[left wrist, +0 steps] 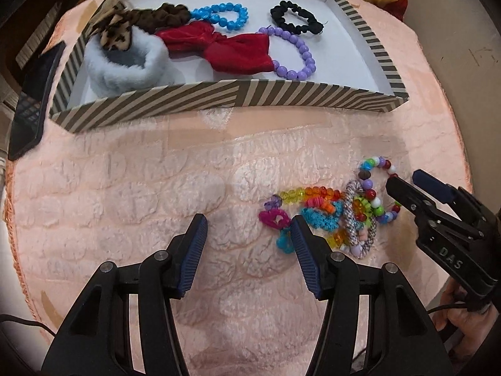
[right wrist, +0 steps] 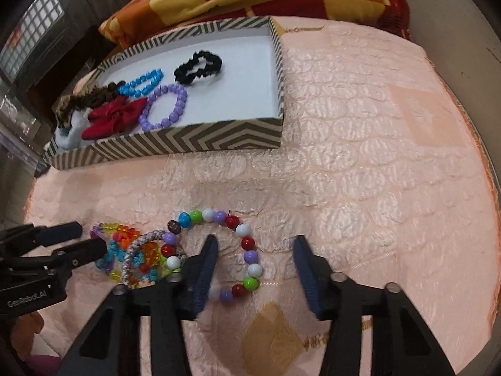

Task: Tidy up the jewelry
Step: 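Grasp the rainbow crystal bracelet with the left tool while the right tool grasps the multicolour bead bracelet, then carry both bracelets into the tray and open both tools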

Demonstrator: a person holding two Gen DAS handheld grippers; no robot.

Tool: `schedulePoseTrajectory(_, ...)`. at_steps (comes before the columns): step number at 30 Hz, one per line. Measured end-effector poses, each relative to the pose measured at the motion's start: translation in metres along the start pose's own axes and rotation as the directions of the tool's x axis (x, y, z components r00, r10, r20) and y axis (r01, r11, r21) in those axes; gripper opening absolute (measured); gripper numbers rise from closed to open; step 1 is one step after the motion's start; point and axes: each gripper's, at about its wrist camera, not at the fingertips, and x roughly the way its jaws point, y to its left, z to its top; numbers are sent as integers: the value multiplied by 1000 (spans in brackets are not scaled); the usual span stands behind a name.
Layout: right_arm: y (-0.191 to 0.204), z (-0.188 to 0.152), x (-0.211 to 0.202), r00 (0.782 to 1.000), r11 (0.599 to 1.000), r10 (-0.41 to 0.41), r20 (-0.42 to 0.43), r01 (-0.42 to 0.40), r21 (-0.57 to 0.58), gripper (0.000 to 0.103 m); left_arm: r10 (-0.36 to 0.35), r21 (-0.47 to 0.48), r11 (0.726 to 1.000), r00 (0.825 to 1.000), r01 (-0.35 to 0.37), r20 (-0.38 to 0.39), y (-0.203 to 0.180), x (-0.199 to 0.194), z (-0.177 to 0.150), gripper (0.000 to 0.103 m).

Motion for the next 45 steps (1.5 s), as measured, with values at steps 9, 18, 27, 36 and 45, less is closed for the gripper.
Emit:
schedulePoseTrajectory(9,-1,3,0,999,998,-34,32,36,-56,9,42,93,995,998,-46,43,-24,6,11,16)
schedulePoseTrajectory(18,5,14,-42,992,999,7,130,-1,-45,9,-62,91,994,996,56,69,-7,-22,26,8)
schedulePoseTrajectory(27,23,26,-86,975,997,37,220,-21,-74,9,-109,85,992,980,95,169,22,-80,34,8)
schedulePoseTrajectory(36,33,49,-102,966,994,57,253,-30,-109,9,-86,103,993,966,62,243,36,-117,50,8)
schedulePoseTrajectory(45,32,89,-95,964,991,63,258,-31,-128,9,-44,94,995,953,16,299,33,-130,96,8)
